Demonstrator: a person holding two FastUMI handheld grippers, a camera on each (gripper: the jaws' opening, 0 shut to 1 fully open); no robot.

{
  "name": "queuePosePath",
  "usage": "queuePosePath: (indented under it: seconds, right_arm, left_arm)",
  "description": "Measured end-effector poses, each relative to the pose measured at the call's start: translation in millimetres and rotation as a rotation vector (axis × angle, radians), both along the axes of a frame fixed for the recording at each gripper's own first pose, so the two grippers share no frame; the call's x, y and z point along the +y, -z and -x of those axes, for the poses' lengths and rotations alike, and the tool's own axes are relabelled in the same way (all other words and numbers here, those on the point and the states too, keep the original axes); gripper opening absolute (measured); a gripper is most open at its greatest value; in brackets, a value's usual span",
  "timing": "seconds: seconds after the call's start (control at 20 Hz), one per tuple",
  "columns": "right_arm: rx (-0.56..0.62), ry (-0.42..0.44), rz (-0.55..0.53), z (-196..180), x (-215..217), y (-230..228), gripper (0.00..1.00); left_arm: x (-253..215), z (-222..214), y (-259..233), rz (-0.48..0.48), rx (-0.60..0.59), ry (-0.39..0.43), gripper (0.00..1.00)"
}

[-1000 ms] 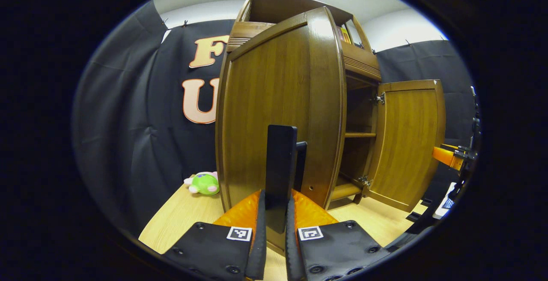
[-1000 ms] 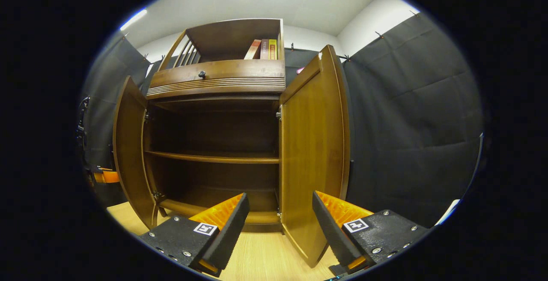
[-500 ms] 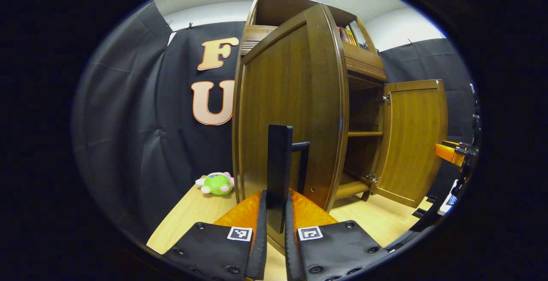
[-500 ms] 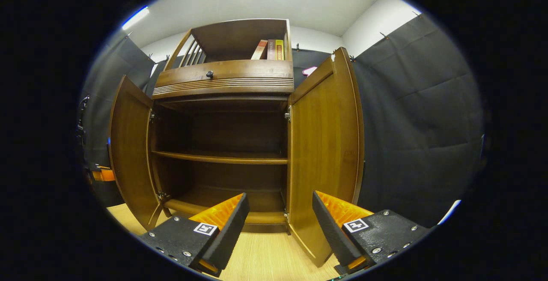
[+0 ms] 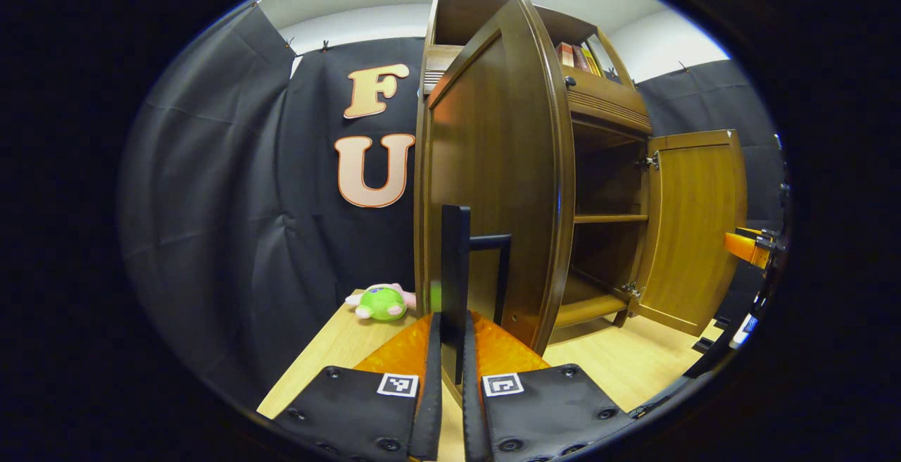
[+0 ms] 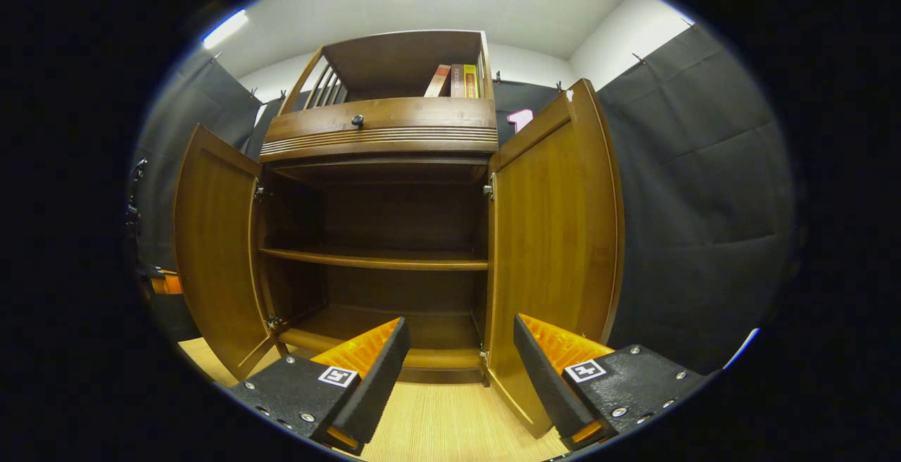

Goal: Open the right door of the double-door shoe cabinet with the right hand, and open the left door with the left hand.

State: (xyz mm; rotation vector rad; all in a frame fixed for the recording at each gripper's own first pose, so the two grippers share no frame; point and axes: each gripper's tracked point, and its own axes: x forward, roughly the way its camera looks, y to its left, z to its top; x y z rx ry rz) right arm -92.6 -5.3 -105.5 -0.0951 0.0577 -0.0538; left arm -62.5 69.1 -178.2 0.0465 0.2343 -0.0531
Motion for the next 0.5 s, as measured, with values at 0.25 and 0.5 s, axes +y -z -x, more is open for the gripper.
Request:
queuePosePath:
  seconds: [0.25, 0.5]
  right_arm:
    - [0.006, -0.008, -0.004, -5.0, 5.9, 2.4, 1.00]
    - [0.016, -0.018, -0.007, -8.6, 12.5, 6.4, 1.00]
  left_arm:
    - [19.3, 1.3, 2.2, 0.005, 0.009, -0.024, 0.19]
    - [37.0, 1.7, -0.2, 0.021, 0.012, -0.055, 0.08]
